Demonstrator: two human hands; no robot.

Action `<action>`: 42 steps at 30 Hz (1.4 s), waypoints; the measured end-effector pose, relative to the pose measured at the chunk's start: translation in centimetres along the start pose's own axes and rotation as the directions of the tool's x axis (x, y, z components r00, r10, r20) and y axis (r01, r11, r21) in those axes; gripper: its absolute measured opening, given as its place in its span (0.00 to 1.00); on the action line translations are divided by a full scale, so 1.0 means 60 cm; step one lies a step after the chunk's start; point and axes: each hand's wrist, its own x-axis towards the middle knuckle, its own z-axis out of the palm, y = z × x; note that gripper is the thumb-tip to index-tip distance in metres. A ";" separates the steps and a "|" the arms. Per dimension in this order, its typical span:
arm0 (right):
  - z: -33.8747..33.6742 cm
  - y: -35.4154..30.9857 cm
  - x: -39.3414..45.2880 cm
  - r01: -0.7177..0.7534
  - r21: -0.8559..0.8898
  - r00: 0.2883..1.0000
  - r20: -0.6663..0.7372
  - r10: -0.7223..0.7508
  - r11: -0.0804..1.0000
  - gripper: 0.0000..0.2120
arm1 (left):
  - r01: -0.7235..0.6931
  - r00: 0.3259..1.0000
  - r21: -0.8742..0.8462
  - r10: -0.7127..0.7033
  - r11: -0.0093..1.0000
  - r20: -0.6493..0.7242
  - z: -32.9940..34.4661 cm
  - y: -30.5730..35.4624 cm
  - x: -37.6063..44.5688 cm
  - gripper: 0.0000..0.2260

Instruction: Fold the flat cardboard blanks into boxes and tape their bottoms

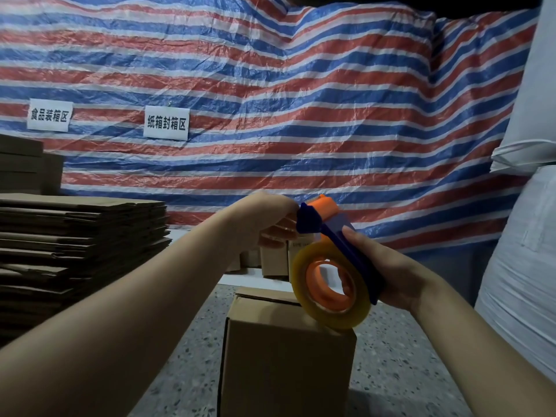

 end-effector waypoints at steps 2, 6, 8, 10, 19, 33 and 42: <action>-0.001 0.000 0.001 -0.005 0.010 1.000 0.005 0.005 1.000 0.23 | -0.018 0.999 -0.003 0.018 1.000 -0.046 -0.001 -0.001 0.001 0.06; -0.006 -0.001 0.009 -0.018 0.031 0.999 0.031 0.017 0.999 0.26 | -0.022 0.996 -0.009 0.021 1.000 -0.087 -0.001 0.001 0.001 0.05; -0.007 -0.002 0.012 -0.023 0.028 0.999 0.035 0.022 0.999 0.27 | -0.030 0.995 0.008 0.031 1.000 -0.096 -0.003 0.004 0.001 0.07; -0.008 -0.004 0.015 -0.034 0.016 0.999 0.029 0.033 0.999 0.28 | -0.044 0.993 0.029 0.047 0.999 -0.107 -0.005 0.008 0.000 0.08; -0.013 -0.050 0.019 -0.147 -0.104 0.989 -0.027 0.145 0.984 0.29 | -0.066 0.951 0.009 0.066 0.998 -0.303 0.000 0.007 0.009 0.07; -0.033 -0.051 0.033 -0.238 -0.196 0.970 0.001 0.243 0.951 0.31 | -0.156 0.926 -0.154 0.090 0.976 -0.368 -0.004 -0.091 0.009 0.13; -0.037 -0.045 0.033 -0.213 -0.211 0.975 0.019 0.222 0.954 0.35 | -0.131 0.990 -0.201 0.119 0.971 -0.071 0.005 -0.167 -0.017 0.04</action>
